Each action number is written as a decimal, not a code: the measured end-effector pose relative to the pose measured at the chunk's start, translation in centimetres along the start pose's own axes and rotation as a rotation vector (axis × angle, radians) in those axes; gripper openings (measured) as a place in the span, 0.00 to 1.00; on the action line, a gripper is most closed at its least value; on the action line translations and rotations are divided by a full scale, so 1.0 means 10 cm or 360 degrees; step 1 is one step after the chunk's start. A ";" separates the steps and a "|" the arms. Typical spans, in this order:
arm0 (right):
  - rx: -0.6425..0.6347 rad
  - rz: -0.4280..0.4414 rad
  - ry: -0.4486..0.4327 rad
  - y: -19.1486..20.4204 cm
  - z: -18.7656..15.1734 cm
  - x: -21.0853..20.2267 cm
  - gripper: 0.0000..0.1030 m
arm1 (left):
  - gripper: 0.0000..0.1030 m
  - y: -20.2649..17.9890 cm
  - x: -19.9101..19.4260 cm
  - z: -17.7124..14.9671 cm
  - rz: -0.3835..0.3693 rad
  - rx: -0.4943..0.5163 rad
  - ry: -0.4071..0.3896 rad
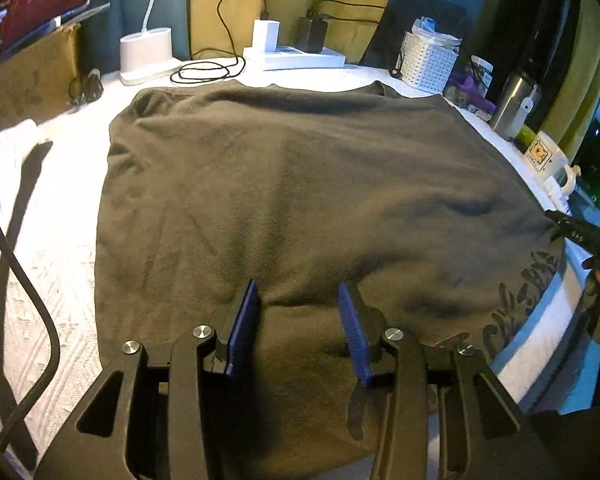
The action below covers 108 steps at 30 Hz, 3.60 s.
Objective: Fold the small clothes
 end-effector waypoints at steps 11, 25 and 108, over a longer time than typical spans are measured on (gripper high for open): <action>0.0265 0.0186 0.0010 -0.34 -0.23 -0.18 0.76 | 0.41 0.06 -0.18 -0.02 0.0014 -0.0071 -0.0057; 0.0310 0.0523 0.0066 0.17 -0.49 -0.52 0.76 | 0.41 0.38 -0.40 0.02 0.0082 -0.0139 -0.0160; -0.0354 0.1036 -0.0322 2.70 0.96 -1.08 0.07 | 0.42 1.38 -0.59 0.14 0.0098 -0.0331 -0.0345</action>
Point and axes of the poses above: each gripper's, at about its wrist camera, not at the fingertips, and x roughly the way its jaws point, y to its left, z to its top, the point moved 2 cm from there along x, roughly the way its jaws point, and after that the axes turned 4 degrees about y, right-handed, at the moved point
